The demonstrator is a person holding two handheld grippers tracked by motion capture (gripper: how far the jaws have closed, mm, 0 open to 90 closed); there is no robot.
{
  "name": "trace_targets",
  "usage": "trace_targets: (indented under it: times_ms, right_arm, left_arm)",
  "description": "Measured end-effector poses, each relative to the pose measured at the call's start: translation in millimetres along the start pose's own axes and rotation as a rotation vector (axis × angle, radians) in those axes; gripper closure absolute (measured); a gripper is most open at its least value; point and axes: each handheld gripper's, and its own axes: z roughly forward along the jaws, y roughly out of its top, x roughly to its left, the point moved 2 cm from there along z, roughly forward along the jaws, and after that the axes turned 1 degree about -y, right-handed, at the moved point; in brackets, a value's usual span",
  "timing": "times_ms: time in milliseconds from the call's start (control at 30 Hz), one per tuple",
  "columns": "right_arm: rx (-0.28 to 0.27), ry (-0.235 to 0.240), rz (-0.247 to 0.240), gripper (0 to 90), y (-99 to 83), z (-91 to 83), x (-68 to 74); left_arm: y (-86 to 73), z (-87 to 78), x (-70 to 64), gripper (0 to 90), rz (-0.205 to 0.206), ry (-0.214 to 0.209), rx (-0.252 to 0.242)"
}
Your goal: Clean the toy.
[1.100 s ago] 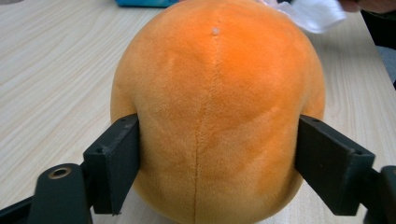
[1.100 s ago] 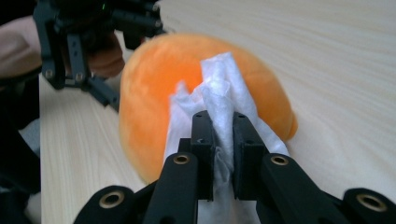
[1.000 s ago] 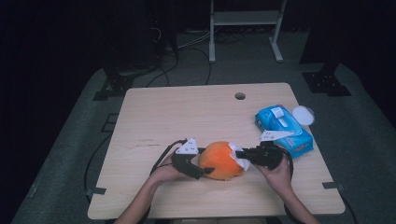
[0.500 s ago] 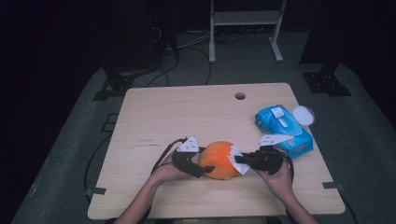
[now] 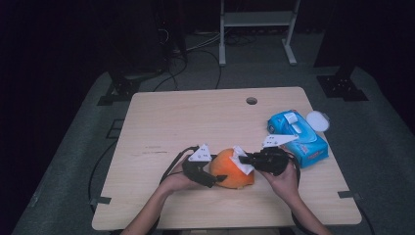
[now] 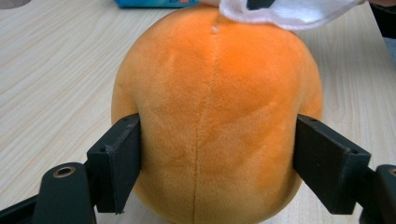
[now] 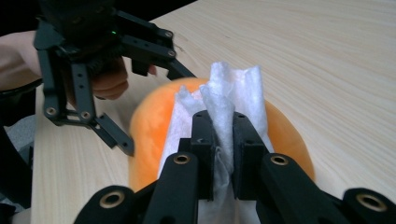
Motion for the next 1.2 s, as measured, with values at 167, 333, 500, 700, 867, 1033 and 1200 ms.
trace_targets:
  times_ms: [167,333,500,700,867,1033,1200]
  right_arm:
    - [0.01,-0.026,0.021,80.6,-8.8,-5.6,-9.4]
    - [0.016,-0.027,0.028,80.6,-14.5,-7.6,-10.6]
    - [0.016,-0.03,0.039,80.6,-15.7,-8.4,-12.4]
    - [-0.004,-0.009,0.029,80.7,-11.8,-11.2,-8.9]
    - [-0.022,0.025,-0.025,80.8,1.7,-7.9,7.2]
    - [-0.011,0.024,-0.092,80.7,13.9,2.0,19.6]
    - [-0.002,0.023,-0.065,80.9,9.1,0.8,10.9]
  left_arm:
    - [-1.1,-0.7,0.0,21.3,-0.003,0.004,-0.002]
    - [-0.3,-2.4,0.9,14.3,-0.007,-0.012,-0.026]
    - [-3.1,-5.4,10.6,6.3,-0.091,-0.027,-0.043]
    - [-0.8,-4.8,7.7,23.8,-0.081,-0.044,-0.044]
    - [10.7,-4.2,-1.1,26.9,-0.048,-0.016,-0.024]
    - [13.0,-3.2,-3.3,26.9,-0.055,-0.001,-0.012]
    - [9.2,-0.7,1.6,13.7,-0.062,-0.023,-0.062]
